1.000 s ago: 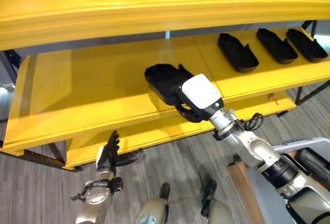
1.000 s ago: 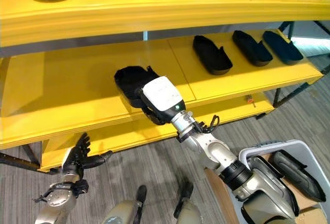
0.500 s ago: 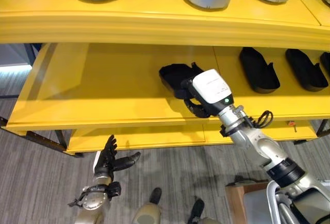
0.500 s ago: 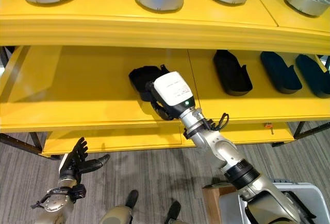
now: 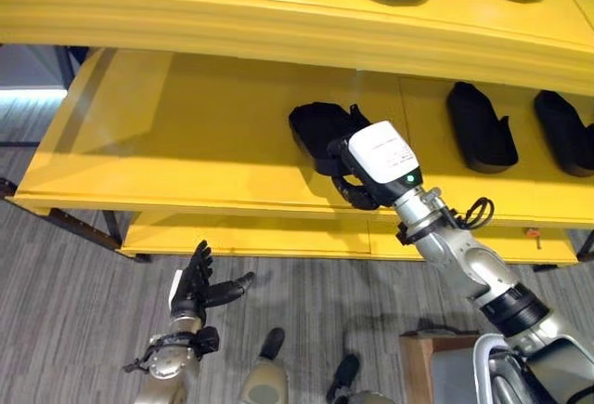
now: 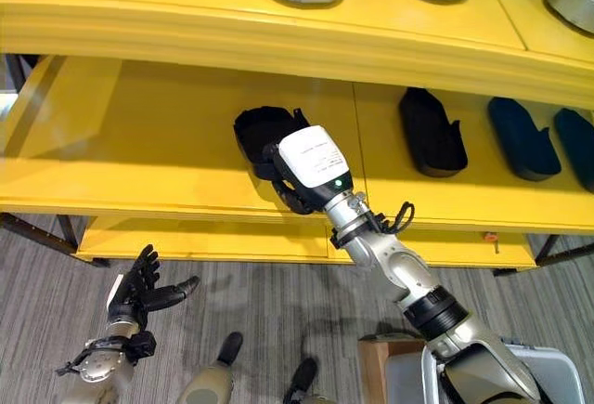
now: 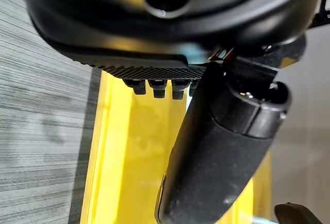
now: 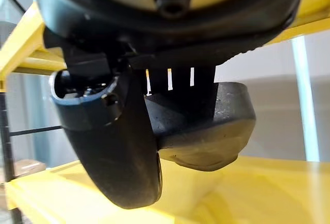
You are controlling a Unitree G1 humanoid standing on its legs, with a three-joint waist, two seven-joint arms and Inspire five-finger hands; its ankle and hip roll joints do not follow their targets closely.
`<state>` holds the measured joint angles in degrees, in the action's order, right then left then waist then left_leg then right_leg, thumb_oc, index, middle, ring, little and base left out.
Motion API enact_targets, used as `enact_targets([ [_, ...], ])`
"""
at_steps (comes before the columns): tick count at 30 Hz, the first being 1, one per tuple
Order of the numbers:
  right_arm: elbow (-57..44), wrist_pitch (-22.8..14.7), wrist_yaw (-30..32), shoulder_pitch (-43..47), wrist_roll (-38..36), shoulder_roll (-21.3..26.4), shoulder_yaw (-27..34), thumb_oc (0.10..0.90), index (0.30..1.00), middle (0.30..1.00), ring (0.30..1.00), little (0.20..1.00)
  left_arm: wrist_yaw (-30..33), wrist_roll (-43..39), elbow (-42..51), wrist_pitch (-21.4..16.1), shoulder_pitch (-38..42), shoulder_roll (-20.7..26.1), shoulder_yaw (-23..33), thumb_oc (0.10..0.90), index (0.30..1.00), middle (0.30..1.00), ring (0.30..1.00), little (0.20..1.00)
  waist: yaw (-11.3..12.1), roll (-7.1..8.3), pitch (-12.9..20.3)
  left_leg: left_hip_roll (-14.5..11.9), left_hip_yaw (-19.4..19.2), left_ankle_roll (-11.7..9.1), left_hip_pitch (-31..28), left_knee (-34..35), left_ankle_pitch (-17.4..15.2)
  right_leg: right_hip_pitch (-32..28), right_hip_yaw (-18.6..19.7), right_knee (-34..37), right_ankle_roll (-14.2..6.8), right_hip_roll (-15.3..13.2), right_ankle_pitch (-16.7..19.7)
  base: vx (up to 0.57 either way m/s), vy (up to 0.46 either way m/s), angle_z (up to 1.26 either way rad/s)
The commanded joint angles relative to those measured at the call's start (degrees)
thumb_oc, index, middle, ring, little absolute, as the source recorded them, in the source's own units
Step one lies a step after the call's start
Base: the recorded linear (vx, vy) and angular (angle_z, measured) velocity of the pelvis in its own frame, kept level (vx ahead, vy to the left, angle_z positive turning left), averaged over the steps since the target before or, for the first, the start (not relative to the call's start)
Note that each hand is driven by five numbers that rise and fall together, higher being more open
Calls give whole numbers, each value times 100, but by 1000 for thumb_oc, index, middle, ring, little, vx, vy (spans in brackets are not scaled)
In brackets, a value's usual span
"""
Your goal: Move parts from the plastic box to the shelf.
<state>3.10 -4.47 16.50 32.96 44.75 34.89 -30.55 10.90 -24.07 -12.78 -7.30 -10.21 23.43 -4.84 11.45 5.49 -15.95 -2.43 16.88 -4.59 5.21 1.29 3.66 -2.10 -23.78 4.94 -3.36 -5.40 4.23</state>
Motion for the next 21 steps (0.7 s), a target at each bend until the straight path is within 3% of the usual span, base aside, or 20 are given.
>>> enact_targets([
  [1,-331,-134,553,1108,-313,-27,34,400,300,300,300,300,102,94,467,-384,214,296,-61,900,1000,1000,1000,1000,107,40,426,-462,-267,14,-259,-51,-494,176,-12,-540,-304,-279,-462,6,-109,25],
  [2,-323,-135,558,1118,-314,-24,35,400,300,300,300,300,102,93,467,-384,224,296,-64,900,1000,1000,1000,1000,96,48,421,-440,-252,19,-226,-71,-474,190,-25,-538,-303,-297,-442,-53,-225,17],
  [3,-191,-123,659,1290,-406,-6,-53,400,300,300,300,300,109,-25,521,-428,318,334,-145,900,1000,1000,1000,1000,183,48,134,-384,-148,-125,240,-960,-611,199,-21,-602,-122,-193,-636,-85,-145,11],
  [5,-115,-84,697,1368,-394,33,-70,400,300,300,300,300,102,-78,553,-439,349,338,-173,900,1000,1000,1000,1000,211,21,21,-273,-44,-189,481,-1326,-554,192,-80,-602,-76,-199,-662,-98,-110,39],
  [7,-17,-20,764,1602,-374,148,-119,400,300,300,300,300,95,-107,641,-470,488,364,-272,900,1000,1000,1000,1000,272,-88,-257,63,239,-247,993,-2094,-385,209,-204,-597,-65,-252,-611,-128,-30,57],
  [9,75,57,821,1674,-340,198,-116,400,300,300,300,300,90,-146,687,-439,535,348,-319,900,1000,1000,1000,1000,216,-121,-287,-6,-28,-189,1258,-1892,-310,243,-361,-566,-87,-276,-649,-28,15,42],
  [10,179,140,867,1706,-319,218,-87,400,300,300,300,300,85,-161,728,-414,550,352,-352,900,1000,1000,1000,1000,187,-138,-266,-257,-292,-140,1325,-1483,-232,225,-485,-525,-118,-273,-687,49,77,66],
  [11,405,235,921,1787,-371,244,-86,400,300,300,300,300,103,-146,719,-428,603,359,-400,900,1000,1000,1000,1000,180,-177,-262,-621,-651,-125,1458,-635,292,281,-588,-514,-160,-266,-689,115,17,69],
  [12,415,230,927,1798,-375,242,-98,400,300,300,300,300,107,-147,710,-429,609,353,-397,900,1000,1000,1000,1000,169,-163,-229,-660,-630,-165,1389,-558,220,254,-482,-508,-182,-230,-782,119,38,58],
  [21,1588,713,1280,2160,-612,52,150,400,300,300,300,300,153,-140,760,-580,882,576,-573,900,1000,1000,1000,1000,324,-240,-517,-384,-1036,-27,1681,-411,293,694,-530,-724,-303,-590,-658,24,142,7],
])
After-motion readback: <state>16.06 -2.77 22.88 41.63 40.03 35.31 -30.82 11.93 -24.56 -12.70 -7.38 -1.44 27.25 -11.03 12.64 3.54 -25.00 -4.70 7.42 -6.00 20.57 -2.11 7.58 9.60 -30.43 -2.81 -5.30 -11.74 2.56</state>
